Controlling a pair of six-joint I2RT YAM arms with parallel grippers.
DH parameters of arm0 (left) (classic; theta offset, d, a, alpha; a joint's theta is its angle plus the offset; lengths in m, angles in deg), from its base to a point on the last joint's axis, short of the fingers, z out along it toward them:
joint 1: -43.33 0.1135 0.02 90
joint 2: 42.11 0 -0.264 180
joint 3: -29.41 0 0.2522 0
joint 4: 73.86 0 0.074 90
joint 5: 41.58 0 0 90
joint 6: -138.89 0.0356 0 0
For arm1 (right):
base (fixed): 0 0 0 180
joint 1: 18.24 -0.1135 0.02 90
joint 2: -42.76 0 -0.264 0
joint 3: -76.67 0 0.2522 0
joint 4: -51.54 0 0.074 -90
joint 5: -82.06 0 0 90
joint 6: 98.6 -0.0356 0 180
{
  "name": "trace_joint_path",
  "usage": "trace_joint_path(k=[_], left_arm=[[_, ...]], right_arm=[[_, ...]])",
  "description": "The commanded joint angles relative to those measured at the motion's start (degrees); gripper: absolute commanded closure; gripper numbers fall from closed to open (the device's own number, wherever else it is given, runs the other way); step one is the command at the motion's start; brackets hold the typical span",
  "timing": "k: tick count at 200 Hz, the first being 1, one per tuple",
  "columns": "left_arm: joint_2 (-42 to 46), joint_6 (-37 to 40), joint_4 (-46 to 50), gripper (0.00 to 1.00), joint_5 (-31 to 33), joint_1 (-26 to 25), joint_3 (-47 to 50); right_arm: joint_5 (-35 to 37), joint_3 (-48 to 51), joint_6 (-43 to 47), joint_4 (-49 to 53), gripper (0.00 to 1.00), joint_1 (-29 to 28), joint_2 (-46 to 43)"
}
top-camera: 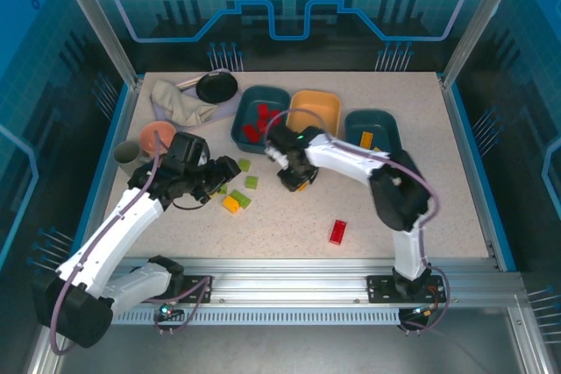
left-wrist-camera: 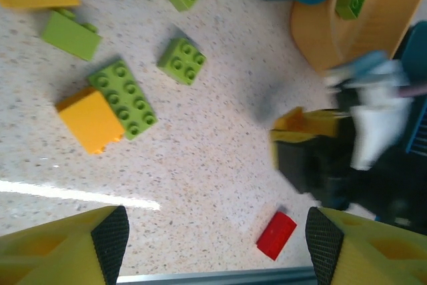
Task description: Sort the legos into containers by color
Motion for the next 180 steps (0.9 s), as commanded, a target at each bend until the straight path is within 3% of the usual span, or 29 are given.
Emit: trace_joint_path(k=[1,30,52,145,163,180], left_arm=[[-4.1,2.8,-3.9,0.27,-3.4,-3.2,-1.9],[-10.8,4.1,-6.4,0.27,-2.9,-7.8,-5.9],[-15.5,4.9,-7.3,0.27,-2.7,-9.8,-8.8],[-26.1,5.3,5.7,0.26,10.6,-10.6,-17.8],[-28.1,7.2,8.4,0.25,13.2,-9.3,-18.8],[-29.9,9.3,7.8,0.25,13.6,-6.9,-18.1]], right_arm=[[1.9,5.1,-9.5,-1.1,0.75,9.2,-11.8],[-1.9,11.8,-14.1,-2.0,0.74,23.3,-18.3],[-5.1,12.4,-13.4,-2.4,0.74,28.9,-17.4],[-8.9,9.0,-9.3,-2.1,0.66,34.3,-4.1],[-9.2,8.3,-8.8,-1.9,0.58,34.5,-3.0],[-9.1,7.7,-8.7,-1.6,0.44,34.5,-3.0]])
